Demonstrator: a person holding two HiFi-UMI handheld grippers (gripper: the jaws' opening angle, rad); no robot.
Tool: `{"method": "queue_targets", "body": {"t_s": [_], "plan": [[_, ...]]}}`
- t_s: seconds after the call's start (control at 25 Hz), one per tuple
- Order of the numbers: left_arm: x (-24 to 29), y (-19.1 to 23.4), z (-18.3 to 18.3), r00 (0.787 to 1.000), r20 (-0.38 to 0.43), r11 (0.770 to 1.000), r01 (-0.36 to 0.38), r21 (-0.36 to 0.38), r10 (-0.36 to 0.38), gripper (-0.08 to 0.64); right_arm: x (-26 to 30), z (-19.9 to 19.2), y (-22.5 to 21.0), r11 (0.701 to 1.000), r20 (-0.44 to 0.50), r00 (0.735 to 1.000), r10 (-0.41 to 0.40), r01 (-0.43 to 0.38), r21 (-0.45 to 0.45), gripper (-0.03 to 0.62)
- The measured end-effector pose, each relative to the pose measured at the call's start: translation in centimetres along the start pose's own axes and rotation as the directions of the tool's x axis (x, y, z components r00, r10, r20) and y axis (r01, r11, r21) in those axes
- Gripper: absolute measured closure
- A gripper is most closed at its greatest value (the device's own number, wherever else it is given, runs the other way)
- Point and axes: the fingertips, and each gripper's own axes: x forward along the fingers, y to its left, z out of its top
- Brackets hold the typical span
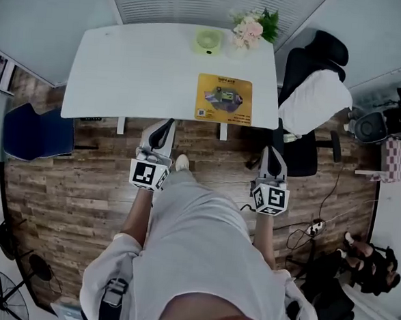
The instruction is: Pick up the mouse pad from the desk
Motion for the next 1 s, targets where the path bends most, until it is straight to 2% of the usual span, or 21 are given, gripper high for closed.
{"method": "queue_targets", "body": {"t_s": [0.2, 0.4, 0.56, 0.76, 1.0], "plan": [[5.0, 3.1, 1.1, 0.999, 0.005, 0.999, 0.05, 0.002, -0.05, 0.566, 5.5, 1.1, -0.3, 1.0, -0.008, 1.0, -0.015, 0.015, 0.003, 0.589], [7.5, 4.5, 0.8, 0.998, 0.012, 0.998, 0.067, 0.0, -0.067, 0.566, 8.5, 0.5, -0.4, 1.0, -0.026, 1.0, -0.012, 0.013, 0.019, 0.589], [8.2, 5.1, 0.5, 0.998, 0.0, 0.998, 0.055, -0.015, -0.055, 0.566, 10.1, -0.3, -0.7, 0.999, -0.055, 0.998, 0.0, 0.002, 0.037, 0.589], [8.8, 5.3, -0.5, 0.999, -0.028, 0.999, 0.034, -0.018, -0.034, 0.566, 11.8, -0.8, -1.9, 0.999, -0.064, 0.998, -0.021, 0.024, 0.041, 0.589], [9.3, 4.9, -0.7, 0.998, -0.04, 0.999, -0.049, -0.015, 0.049, 0.566, 14.5, -3.3, -3.0, 1.0, -0.096, 0.995, 0.01, -0.008, 0.022, 0.572]]}}
